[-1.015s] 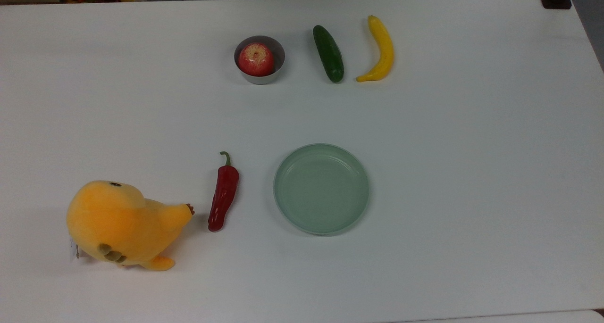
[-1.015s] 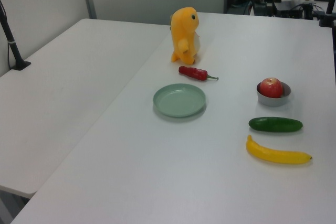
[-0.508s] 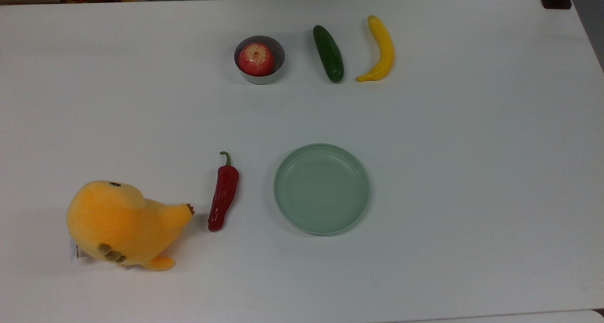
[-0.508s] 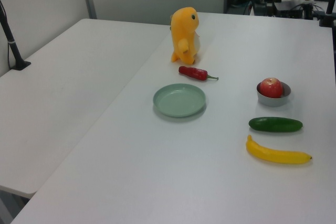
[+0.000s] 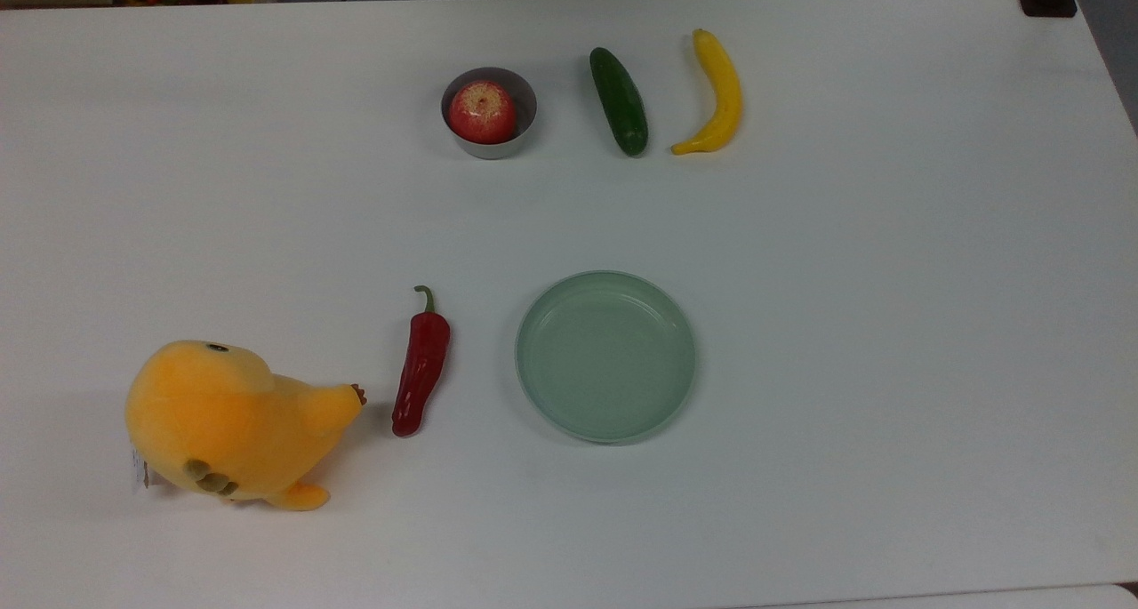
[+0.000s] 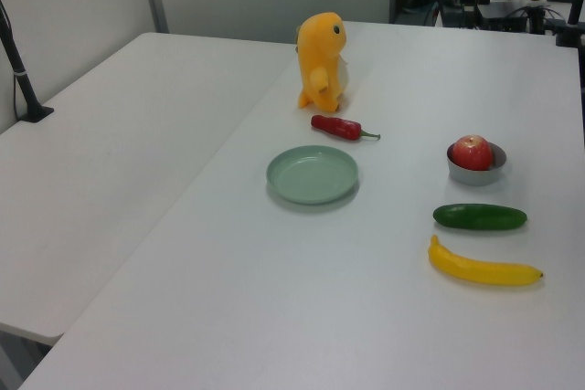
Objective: Red apple placed in the center of the desktop
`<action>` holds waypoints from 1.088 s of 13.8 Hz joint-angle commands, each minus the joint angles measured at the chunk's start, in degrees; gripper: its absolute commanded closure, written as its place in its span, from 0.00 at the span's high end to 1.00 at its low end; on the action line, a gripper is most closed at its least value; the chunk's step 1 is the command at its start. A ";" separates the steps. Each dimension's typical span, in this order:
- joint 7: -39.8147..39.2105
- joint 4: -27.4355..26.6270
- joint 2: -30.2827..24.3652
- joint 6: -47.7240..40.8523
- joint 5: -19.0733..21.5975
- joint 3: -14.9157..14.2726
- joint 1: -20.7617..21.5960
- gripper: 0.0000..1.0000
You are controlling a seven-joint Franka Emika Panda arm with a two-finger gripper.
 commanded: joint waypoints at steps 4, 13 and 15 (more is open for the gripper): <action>-1.60 -7.69 -3.84 2.27 0.32 0.67 1.00 1.00; -21.45 -27.48 -10.00 16.25 -0.47 3.40 -0.40 1.00; -22.69 -30.90 -9.74 20.20 -0.47 3.40 -0.32 1.00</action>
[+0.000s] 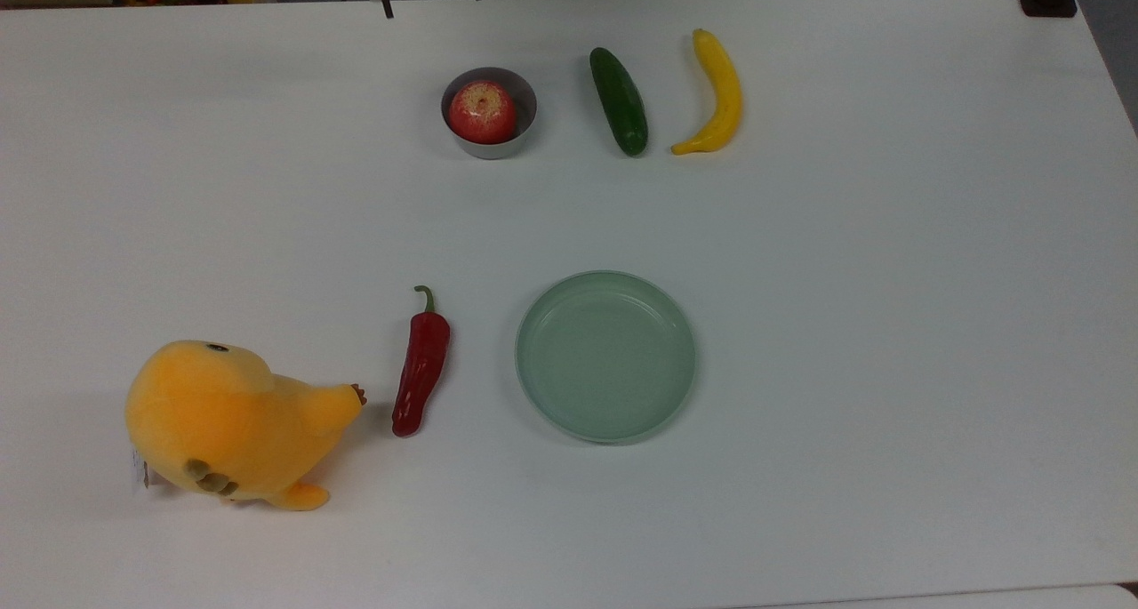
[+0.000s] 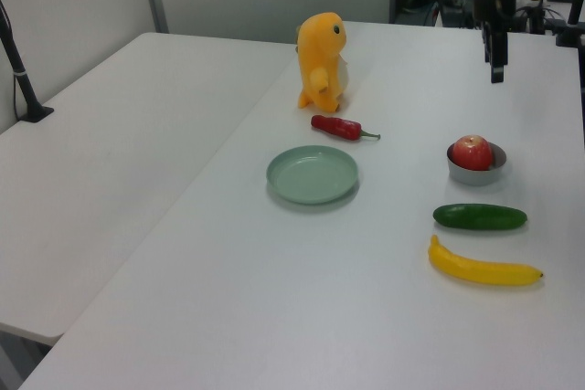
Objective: Red apple placed in the center of the desktop
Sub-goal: 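Move the gripper over the red apple in the grey bowl and lower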
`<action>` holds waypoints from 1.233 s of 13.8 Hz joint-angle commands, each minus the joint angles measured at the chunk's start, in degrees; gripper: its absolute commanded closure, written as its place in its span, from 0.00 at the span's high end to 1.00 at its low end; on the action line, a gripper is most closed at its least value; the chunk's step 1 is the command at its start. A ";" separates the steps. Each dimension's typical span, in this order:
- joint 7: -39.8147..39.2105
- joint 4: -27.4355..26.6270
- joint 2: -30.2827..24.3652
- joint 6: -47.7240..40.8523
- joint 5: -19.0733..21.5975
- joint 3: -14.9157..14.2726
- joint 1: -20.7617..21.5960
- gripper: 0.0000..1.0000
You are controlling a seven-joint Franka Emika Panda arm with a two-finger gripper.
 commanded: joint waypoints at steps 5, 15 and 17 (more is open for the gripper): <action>-2.82 -12.87 -1.28 15.54 -0.28 0.95 -0.29 1.00; 5.61 -13.76 5.48 23.63 -0.20 3.50 1.38 1.00; 6.06 -13.76 6.37 24.51 -0.20 3.59 1.46 1.00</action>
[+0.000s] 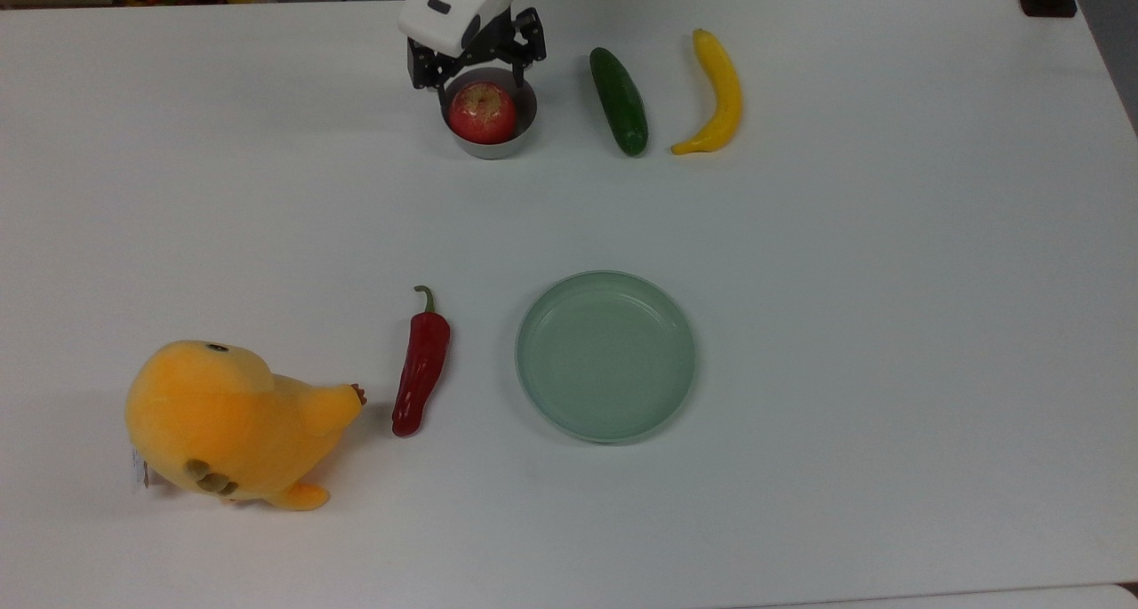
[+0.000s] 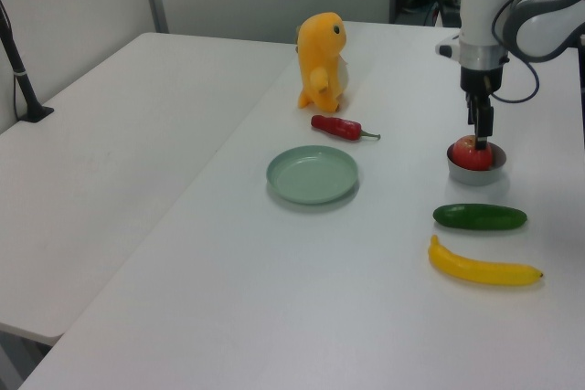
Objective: Red apple placed in the center of the desktop
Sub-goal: 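Move the gripper over the red apple in the grey bowl and lower, then close the gripper around the red apple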
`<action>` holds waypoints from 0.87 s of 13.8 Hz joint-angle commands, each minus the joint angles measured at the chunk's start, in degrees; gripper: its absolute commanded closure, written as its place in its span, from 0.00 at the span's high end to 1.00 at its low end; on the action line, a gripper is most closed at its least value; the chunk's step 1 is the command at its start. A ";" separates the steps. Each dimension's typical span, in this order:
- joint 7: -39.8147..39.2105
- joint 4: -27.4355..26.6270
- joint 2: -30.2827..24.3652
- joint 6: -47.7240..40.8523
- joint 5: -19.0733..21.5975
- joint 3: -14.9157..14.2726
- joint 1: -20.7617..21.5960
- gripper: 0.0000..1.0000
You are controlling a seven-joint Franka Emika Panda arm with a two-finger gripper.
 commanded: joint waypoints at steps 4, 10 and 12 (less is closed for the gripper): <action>1.77 -0.45 1.20 2.38 -0.28 0.41 0.23 0.94; 1.77 -0.45 1.99 2.64 -0.37 0.41 0.05 0.86; 1.77 -0.45 2.26 2.64 -0.37 0.41 -0.04 0.87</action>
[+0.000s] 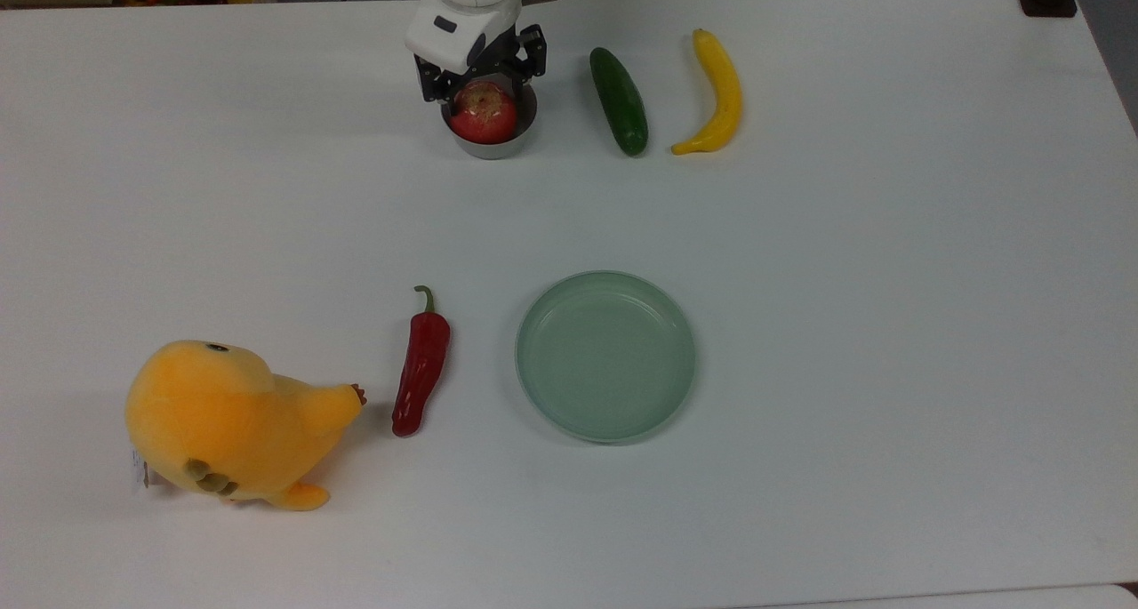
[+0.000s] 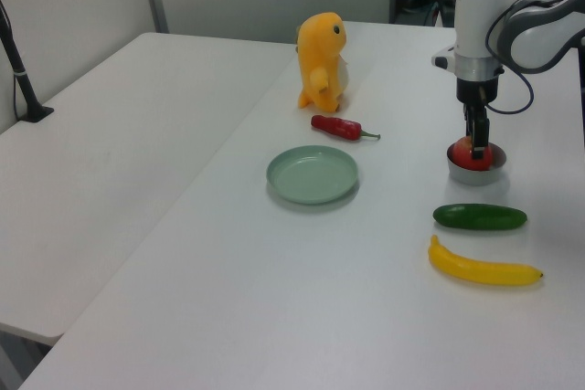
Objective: Red apple placed in the center of the desktop
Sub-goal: 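Close the gripper around the red apple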
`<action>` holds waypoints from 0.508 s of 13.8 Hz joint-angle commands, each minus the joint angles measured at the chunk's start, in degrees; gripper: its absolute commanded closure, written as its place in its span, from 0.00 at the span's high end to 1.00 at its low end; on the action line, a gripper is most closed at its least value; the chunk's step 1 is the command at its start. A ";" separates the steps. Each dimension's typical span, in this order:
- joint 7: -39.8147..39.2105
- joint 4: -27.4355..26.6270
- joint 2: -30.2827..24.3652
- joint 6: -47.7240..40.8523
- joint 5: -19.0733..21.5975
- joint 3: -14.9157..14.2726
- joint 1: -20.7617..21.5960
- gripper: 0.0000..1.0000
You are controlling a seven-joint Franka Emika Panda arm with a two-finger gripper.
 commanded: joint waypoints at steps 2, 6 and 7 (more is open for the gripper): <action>1.07 -0.38 0.44 1.64 -0.37 0.07 -0.08 0.87; 1.07 -0.20 1.24 1.64 -0.81 0.07 0.19 0.90; 1.07 -0.20 1.06 1.55 -0.81 0.07 0.10 0.84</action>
